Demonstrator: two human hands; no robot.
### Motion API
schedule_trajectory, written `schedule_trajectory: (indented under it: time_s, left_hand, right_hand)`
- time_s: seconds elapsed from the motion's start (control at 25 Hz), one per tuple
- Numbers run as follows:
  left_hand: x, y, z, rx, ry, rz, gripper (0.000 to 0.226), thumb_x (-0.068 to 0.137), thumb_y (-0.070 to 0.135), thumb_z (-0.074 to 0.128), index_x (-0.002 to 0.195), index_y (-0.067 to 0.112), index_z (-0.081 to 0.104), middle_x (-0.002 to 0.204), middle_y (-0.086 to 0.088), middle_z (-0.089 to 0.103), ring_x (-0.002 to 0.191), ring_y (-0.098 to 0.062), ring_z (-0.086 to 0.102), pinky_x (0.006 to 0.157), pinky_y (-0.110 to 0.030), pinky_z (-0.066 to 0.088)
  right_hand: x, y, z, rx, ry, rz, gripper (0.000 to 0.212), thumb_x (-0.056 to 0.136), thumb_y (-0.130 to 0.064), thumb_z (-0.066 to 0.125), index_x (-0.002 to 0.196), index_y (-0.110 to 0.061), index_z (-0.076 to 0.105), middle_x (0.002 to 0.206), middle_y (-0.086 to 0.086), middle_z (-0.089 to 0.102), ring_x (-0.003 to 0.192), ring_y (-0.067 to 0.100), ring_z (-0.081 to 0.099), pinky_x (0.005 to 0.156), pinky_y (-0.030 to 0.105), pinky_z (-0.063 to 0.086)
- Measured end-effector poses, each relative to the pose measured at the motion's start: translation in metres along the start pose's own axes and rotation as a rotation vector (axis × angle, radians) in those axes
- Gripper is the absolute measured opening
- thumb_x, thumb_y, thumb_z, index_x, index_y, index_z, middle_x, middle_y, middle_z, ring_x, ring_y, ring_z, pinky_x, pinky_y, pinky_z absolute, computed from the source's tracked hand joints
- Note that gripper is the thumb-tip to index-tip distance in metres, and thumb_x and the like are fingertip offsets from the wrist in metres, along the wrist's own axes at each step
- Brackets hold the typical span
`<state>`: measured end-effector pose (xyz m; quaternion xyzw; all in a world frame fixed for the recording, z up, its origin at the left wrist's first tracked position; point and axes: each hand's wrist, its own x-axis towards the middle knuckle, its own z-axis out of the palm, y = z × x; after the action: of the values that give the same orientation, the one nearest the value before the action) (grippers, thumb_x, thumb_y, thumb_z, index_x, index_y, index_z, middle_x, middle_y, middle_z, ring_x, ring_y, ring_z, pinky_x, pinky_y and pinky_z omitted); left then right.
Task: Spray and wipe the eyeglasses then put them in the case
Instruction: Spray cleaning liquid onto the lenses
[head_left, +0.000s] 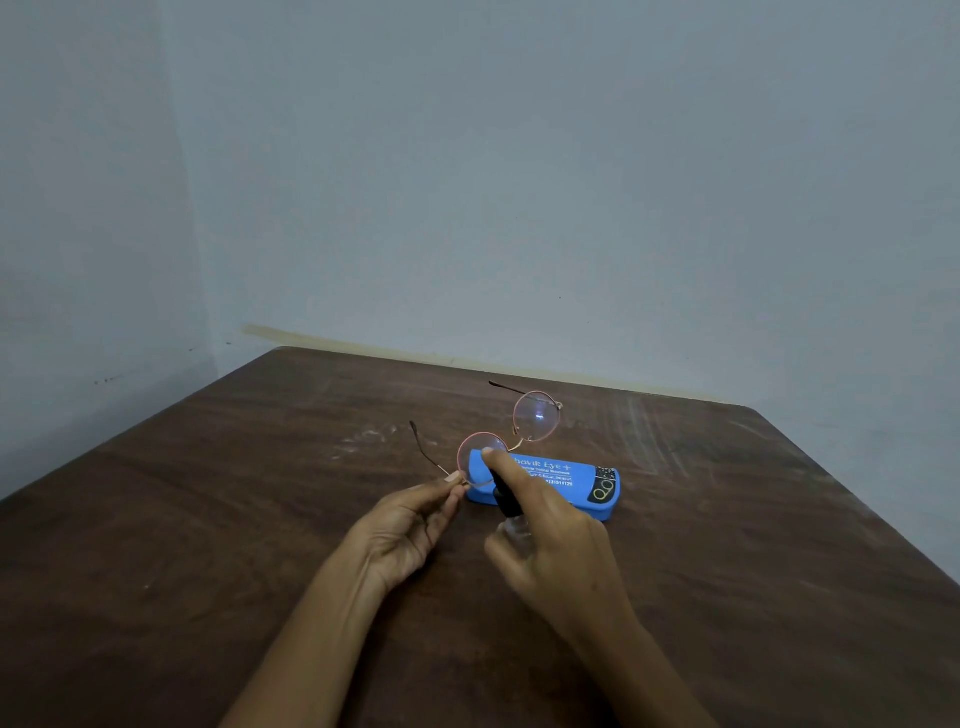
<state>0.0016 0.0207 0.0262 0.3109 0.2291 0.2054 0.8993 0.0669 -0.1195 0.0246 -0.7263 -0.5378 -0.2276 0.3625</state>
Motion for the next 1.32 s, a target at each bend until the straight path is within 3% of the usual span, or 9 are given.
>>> schedule_trajectory:
  time_s: [0.12, 0.24, 0.52, 0.68, 0.76, 0.88, 1.0, 1.32]
  left_hand:
    - [-0.0003, -0.0003, -0.0006, -0.007, -0.001, -0.003, 0.024, 0.086, -0.006, 0.047, 0.07, -0.008, 0.065, 0.055, -0.012, 0.068, 0.045, -0.01, 0.065, 0.041, -0.013, 0.051]
    - [-0.0012, -0.0003, -0.0006, -0.008, -0.007, 0.0, 0.028, 0.085, -0.006, 0.047, 0.066, -0.008, 0.067, 0.053, -0.012, 0.068, 0.044, -0.01, 0.064, 0.041, -0.013, 0.051]
    - [-0.0025, -0.0006, 0.0002, 0.005, -0.011, -0.007, 0.037, 0.087, -0.006, 0.045, 0.058, -0.006, 0.069, 0.053, -0.011, 0.068, 0.044, -0.01, 0.064, 0.04, -0.013, 0.05]
    - [-0.0029, -0.0009, 0.0004, 0.005, -0.013, -0.009, 0.036, 0.086, -0.005, 0.046, 0.059, -0.006, 0.069, 0.053, -0.011, 0.068, 0.044, -0.01, 0.064, 0.04, -0.013, 0.05]
    - [-0.0027, -0.0011, 0.0001, 0.0, -0.013, -0.019, 0.033, 0.086, -0.005, 0.046, 0.062, -0.007, 0.068, 0.053, -0.011, 0.068, 0.044, -0.01, 0.064, 0.04, -0.013, 0.05]
    - [-0.0036, -0.001, 0.0011, 0.005, -0.014, -0.026, 0.021, 0.087, -0.005, 0.046, 0.075, -0.009, 0.063, 0.053, -0.011, 0.067, 0.044, -0.009, 0.064, 0.04, -0.013, 0.05]
    - [-0.0043, -0.0013, 0.002, 0.014, -0.016, -0.019, 0.018, 0.087, -0.006, 0.045, 0.081, -0.009, 0.061, 0.053, -0.01, 0.067, 0.043, -0.009, 0.064, 0.041, -0.012, 0.05]
    - [-0.0031, -0.0015, 0.0013, 0.016, -0.006, -0.011, 0.035, 0.087, -0.006, 0.045, 0.06, -0.007, 0.068, 0.054, -0.012, 0.068, 0.044, -0.009, 0.064, 0.04, -0.013, 0.05]
  right_hand:
    - [0.0009, 0.0008, 0.0012, -0.073, 0.005, -0.033, 0.067, 0.067, -0.03, 0.04, 0.129, -0.046, 0.022, 0.074, -0.003, 0.061, 0.056, 0.018, 0.059, 0.042, 0.033, 0.049]
    - [0.0011, 0.0021, 0.0011, -0.083, 0.026, -0.013, 0.062, 0.066, -0.03, 0.041, 0.127, -0.042, 0.031, 0.071, -0.003, 0.061, 0.055, 0.017, 0.059, 0.041, 0.031, 0.047]
    - [0.0003, 0.0034, 0.0005, 0.007, 0.019, 0.033, 0.053, 0.066, -0.033, 0.04, 0.118, -0.041, 0.036, 0.081, 0.002, 0.066, 0.064, 0.023, 0.064, 0.052, 0.039, 0.054]
    - [0.0002, 0.002, -0.0002, -0.023, -0.001, 0.017, 0.059, 0.066, -0.032, 0.039, 0.123, -0.046, 0.03, 0.078, 0.0, 0.064, 0.062, 0.022, 0.062, 0.049, 0.039, 0.051]
    - [0.0003, 0.0009, 0.0001, -0.045, -0.007, -0.003, 0.063, 0.067, -0.031, 0.039, 0.126, -0.047, 0.026, 0.074, -0.001, 0.06, 0.058, 0.021, 0.06, 0.046, 0.037, 0.05]
    - [0.0019, 0.0014, 0.0001, -0.081, 0.024, -0.007, 0.058, 0.067, -0.03, 0.041, 0.124, -0.04, 0.034, 0.07, -0.002, 0.061, 0.054, 0.018, 0.059, 0.042, 0.032, 0.048]
    - [0.0013, 0.0022, -0.0005, -0.055, 0.033, -0.001, 0.053, 0.066, -0.031, 0.042, 0.118, -0.038, 0.038, 0.073, -0.001, 0.064, 0.057, 0.021, 0.062, 0.045, 0.035, 0.051]
    - [0.0003, 0.0006, -0.0015, -0.021, -0.007, -0.027, 0.065, 0.066, -0.031, 0.041, 0.127, -0.047, 0.024, 0.075, -0.003, 0.062, 0.059, 0.02, 0.062, 0.047, 0.035, 0.052]
